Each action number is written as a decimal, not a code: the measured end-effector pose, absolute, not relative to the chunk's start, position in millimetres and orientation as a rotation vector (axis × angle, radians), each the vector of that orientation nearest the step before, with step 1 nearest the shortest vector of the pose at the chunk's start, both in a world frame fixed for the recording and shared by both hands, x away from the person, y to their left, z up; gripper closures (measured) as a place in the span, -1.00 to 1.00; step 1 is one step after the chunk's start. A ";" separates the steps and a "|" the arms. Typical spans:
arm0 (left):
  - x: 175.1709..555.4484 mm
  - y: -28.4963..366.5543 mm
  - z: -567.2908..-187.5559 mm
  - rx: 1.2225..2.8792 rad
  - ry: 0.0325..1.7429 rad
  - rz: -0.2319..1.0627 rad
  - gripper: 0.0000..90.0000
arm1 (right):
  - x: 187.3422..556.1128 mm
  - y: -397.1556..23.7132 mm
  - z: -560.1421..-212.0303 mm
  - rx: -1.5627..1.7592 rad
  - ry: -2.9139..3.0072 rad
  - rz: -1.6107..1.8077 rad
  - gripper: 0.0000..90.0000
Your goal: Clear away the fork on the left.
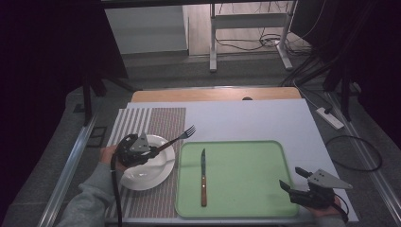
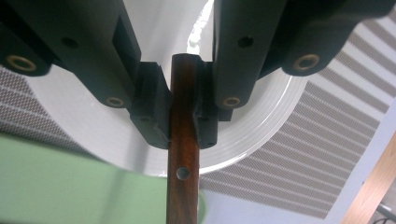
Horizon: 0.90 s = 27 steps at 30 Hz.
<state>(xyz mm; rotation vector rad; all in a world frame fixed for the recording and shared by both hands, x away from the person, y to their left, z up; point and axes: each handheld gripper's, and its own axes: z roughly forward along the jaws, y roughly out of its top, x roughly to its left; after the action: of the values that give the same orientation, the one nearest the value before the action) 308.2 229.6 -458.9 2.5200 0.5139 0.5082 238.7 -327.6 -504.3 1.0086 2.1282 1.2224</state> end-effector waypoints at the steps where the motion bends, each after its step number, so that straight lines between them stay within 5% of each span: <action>1: 307.5 227.8 -459.3 2.517 0.509 0.505 0.69 | 238.8 -327.3 -504.3 1.008 2.129 1.222 -0.51; 27: 298.9 180.1 -468.7 2.435 0.453 0.457 0.69 | 238.1 -325.4 -503.6 0.999 2.130 1.226 -0.51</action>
<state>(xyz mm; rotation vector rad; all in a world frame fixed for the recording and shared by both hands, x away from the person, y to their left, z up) 298.9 180.1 -468.7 2.4352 0.4533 0.4570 238.1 -325.4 -503.6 0.9991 2.1305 1.2257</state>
